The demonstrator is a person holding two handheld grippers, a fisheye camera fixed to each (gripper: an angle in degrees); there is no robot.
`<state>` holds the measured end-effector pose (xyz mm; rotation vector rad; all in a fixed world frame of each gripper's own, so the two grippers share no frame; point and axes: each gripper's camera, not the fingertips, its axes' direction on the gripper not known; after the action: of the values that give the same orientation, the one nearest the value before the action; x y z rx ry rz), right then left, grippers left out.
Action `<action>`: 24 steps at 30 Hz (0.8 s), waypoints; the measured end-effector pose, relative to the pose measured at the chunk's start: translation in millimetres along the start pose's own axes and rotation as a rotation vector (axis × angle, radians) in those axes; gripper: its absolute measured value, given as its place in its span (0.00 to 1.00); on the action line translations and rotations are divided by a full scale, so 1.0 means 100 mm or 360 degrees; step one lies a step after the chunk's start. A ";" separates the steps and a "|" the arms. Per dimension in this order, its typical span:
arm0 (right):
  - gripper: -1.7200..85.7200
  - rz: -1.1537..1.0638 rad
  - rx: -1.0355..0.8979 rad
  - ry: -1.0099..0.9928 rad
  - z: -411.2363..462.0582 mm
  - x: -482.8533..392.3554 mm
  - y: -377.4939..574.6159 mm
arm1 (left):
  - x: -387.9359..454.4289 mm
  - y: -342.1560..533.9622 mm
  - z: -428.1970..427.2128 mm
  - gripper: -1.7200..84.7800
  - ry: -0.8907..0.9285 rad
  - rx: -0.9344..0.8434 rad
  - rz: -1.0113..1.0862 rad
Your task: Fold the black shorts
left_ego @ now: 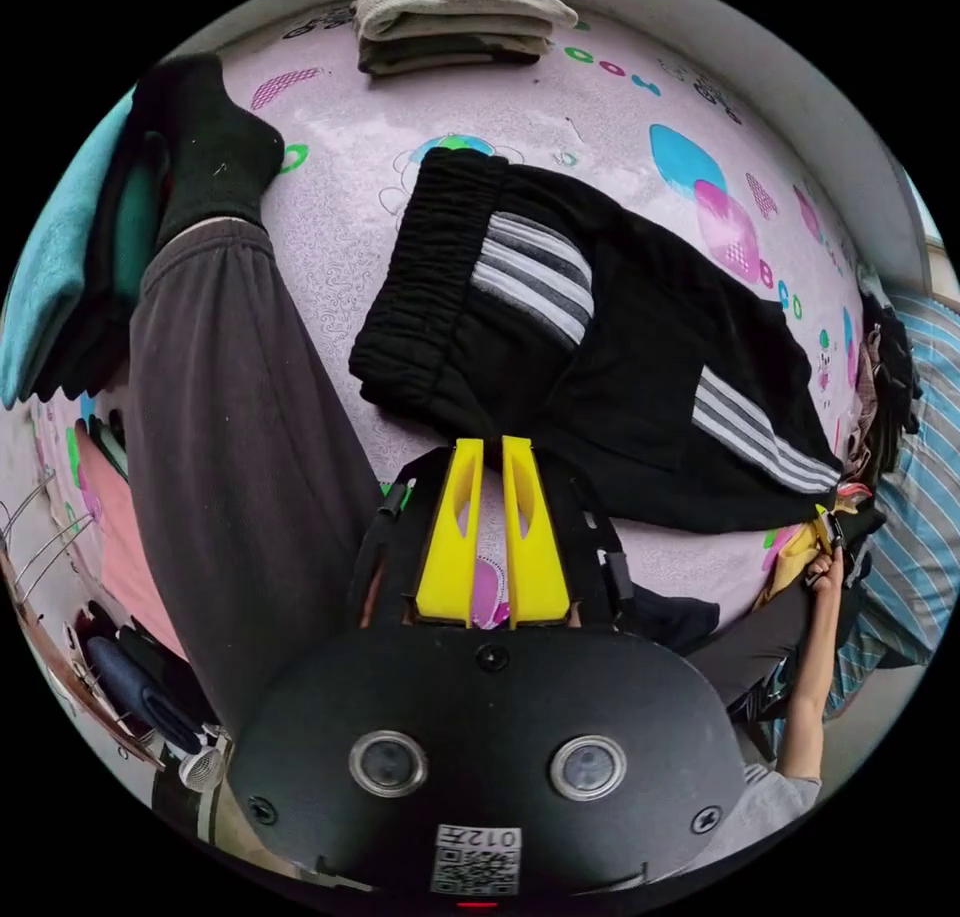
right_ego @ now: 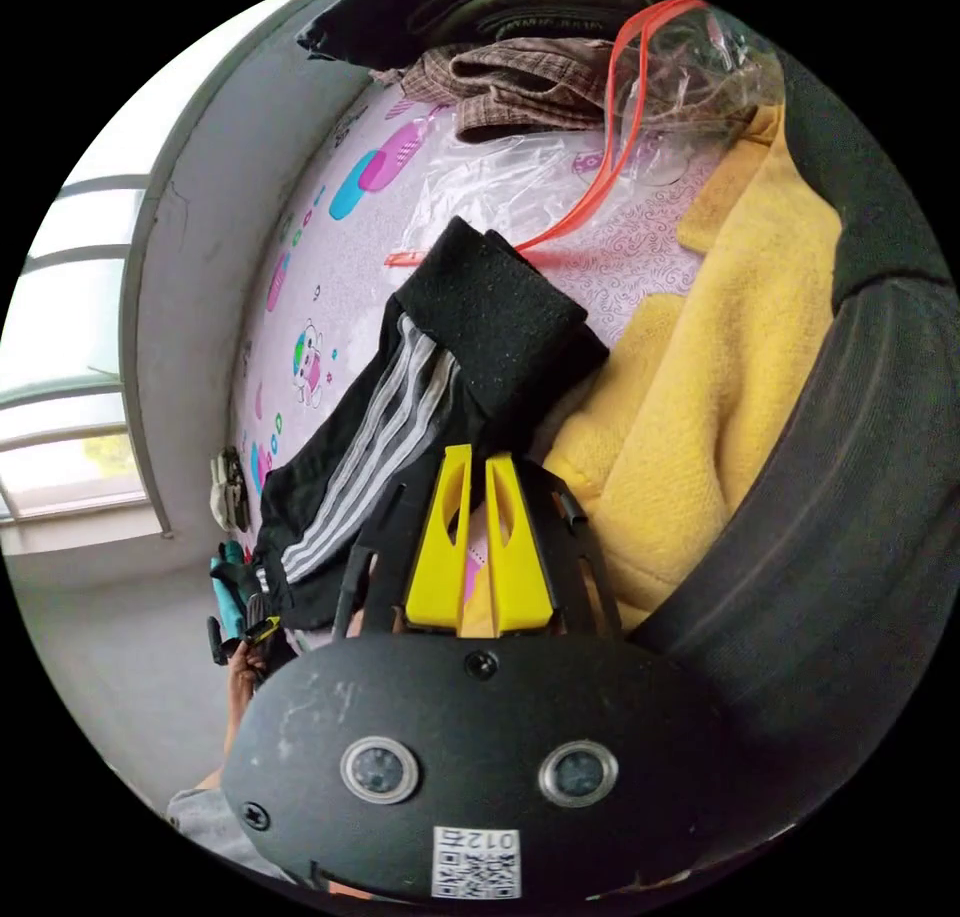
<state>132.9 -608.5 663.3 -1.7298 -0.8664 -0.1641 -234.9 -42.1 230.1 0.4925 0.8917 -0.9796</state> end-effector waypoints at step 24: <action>0.05 -0.1243 0.0246 0.0592 2.71 -2.41 1.29 | 0.77 0.46 0.64 0.02 -0.0378 0.0983 0.0047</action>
<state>-45.6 -492.7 342.1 -1.0898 -1.1906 -0.8822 -147.9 -103.3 200.7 0.8845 0.3535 -1.2566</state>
